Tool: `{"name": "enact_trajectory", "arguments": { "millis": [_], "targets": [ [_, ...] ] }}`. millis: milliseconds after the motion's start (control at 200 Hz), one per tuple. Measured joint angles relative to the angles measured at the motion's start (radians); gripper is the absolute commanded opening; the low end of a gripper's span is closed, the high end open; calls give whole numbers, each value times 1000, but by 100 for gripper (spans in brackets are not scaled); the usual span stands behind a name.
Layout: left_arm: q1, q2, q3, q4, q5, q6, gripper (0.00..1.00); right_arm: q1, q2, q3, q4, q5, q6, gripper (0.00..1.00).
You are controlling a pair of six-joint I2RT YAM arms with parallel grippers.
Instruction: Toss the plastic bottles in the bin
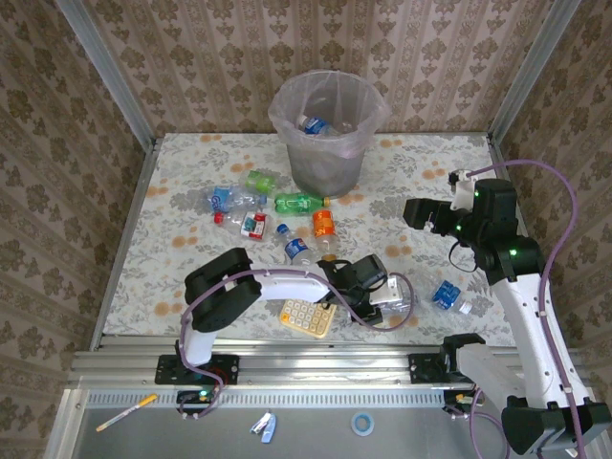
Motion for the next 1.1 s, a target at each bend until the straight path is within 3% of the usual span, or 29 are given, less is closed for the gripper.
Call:
{"name": "enact_trajectory", "arguments": {
  "millis": [635, 1105],
  "targets": [
    [37, -147, -98, 156, -11, -63, 48, 0, -43, -28, 4, -21, 4, 100],
    [99, -276, -155, 247, -8, -127, 47, 0, -179, -95, 104, -154, 4, 100]
  ]
}}
